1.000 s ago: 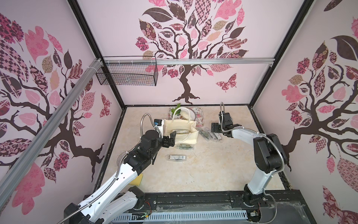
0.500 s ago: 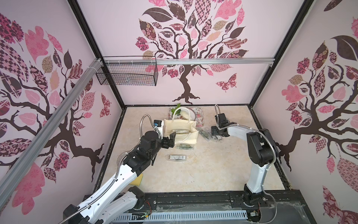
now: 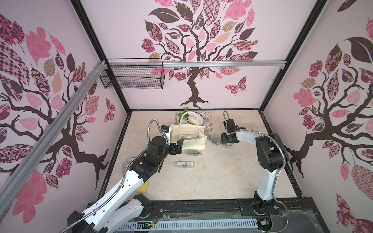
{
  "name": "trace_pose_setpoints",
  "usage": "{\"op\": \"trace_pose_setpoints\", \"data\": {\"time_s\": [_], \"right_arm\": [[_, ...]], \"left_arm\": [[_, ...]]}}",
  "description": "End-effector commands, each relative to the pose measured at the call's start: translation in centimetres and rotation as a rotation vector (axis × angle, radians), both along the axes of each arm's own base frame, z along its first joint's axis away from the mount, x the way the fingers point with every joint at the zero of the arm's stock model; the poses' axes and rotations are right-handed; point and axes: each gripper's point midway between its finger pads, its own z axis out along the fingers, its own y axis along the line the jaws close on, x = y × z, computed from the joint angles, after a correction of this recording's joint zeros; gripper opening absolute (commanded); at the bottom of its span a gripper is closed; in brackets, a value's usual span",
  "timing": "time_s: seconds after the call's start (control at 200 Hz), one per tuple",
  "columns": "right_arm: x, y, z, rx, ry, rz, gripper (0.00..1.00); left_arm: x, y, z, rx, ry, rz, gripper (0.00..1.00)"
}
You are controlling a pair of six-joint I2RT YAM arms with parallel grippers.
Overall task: Put the compass set into the canvas bag
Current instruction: Pick up the compass set at the center of the board.
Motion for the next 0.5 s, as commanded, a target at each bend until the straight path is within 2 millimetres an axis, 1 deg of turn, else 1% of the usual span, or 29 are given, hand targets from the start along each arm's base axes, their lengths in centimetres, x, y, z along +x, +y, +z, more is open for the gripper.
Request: {"op": "trace_pose_setpoints", "data": {"time_s": [0.0, 0.11, 0.19, 0.26, 0.315, 0.42, 0.495], "right_arm": [[-1.5, -0.1, -2.1, 0.002, 0.088, -0.006, 0.67], [-1.7, -0.1, -2.1, 0.007, 0.094, -0.007, 0.61], [-1.9, -0.1, -2.1, 0.013, 0.095, -0.007, 0.49], [-2.0, 0.1, -2.2, 0.022, 0.096, -0.005, 0.45], [-2.0, 0.1, -2.0, 0.027, 0.094, -0.005, 0.40], [-1.9, -0.1, -1.7, 0.027, 0.082, -0.017, 0.36], [-1.6, -0.1, -0.9, 0.031, 0.061, -0.018, 0.35]], "left_arm": [[-0.2, 0.1, -0.2, -0.009, -0.007, 0.006, 0.97], [-0.1, 0.1, -0.2, -0.012, -0.003, 0.008, 0.97], [0.0, 0.0, -0.2, -0.012, 0.000, 0.007, 0.97], [0.1, 0.0, -0.2, -0.013, 0.007, 0.008, 0.97], [0.1, -0.1, -0.2, -0.015, 0.009, 0.006, 0.97], [0.0, -0.1, -0.2, -0.018, 0.008, 0.007, 0.97], [-0.1, 0.0, -0.2, -0.018, 0.006, 0.007, 0.97]]}}
